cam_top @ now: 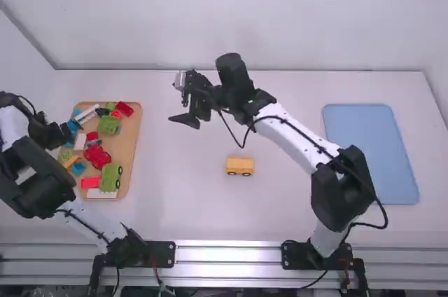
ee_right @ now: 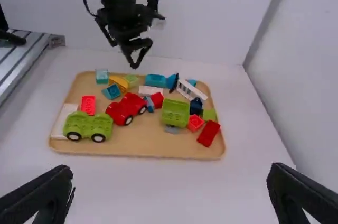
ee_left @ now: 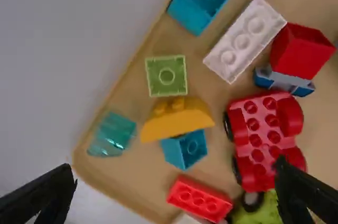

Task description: Assemble lego blocks to make yellow taxi

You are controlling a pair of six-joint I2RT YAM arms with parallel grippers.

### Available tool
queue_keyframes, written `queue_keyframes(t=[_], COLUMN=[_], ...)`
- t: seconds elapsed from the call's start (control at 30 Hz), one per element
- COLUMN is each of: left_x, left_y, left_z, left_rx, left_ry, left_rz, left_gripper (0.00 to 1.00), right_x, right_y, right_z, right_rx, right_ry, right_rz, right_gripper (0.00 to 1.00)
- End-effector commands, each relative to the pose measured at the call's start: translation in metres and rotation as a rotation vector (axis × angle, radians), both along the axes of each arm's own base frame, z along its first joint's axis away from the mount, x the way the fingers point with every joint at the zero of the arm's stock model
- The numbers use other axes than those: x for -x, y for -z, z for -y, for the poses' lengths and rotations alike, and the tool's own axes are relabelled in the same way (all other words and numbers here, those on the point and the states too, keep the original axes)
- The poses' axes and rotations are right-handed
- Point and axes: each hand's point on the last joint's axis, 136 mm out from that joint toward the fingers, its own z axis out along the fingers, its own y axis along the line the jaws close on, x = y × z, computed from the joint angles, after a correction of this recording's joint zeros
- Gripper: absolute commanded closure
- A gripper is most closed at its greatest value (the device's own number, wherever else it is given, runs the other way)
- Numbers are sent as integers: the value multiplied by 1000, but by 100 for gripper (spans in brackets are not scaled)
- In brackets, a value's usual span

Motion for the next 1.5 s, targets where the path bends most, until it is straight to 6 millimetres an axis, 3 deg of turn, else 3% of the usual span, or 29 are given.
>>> queue_keyframes(t=[0.0, 0.07, 0.13, 0.23, 0.37, 0.53, 0.57, 0.67, 0.77, 0.97, 1.27, 1.47], left_x=[11, 19, 13, 6, 11, 9, 7, 7, 9, 23, 22, 15], left_y=[9, 14, 19, 30, 39, 37, 37, 37, 44, 71, 92, 96], left_z=[-2, -12, -14, 5, 15, 7, 3, -4, -6, -7, -10, -3], left_rx=[-47, -108, -140, -93, -48, -69, -86, -100, -86, -17, 12, 31], left_ry=[308, 441, 621, 895, 1025, 1042, 1034, 998, 983, 986, 958, 966], left_rz=[-105, -189, -208, -164, -108, -49, -40, -26, -27, -111, -121, -60], left_gripper=[1, 0, 2, 13, 19, 24, 35, 50, 49, 55, 58, 60], right_x=[-7, -7, -10, -15, -17, -21, -22, -22, -26, -36, -38, -39], right_y=[-16, -15, -14, -15, -15, -14, -14, -14, -13, -9, -9, -8], right_z=[-1, 0, 3, 7, 9, 13, 14, 14, 15, 17, 18, 19], right_rx=[-27, -24, -22, -22, -25, -23, -23, -24, -15, 7, 8, 15], right_ry=[5, 7, 16, 28, 41, 52, 54, 54, 79, 141, 146, 155], right_rz=[21, 18, 15, 10, -11, -14, -14, -13, -9, 8, 7, 5], right_gripper=[2, 1, 2, 1, 1, 1, 2, 2, 1, 1, 2, 1])
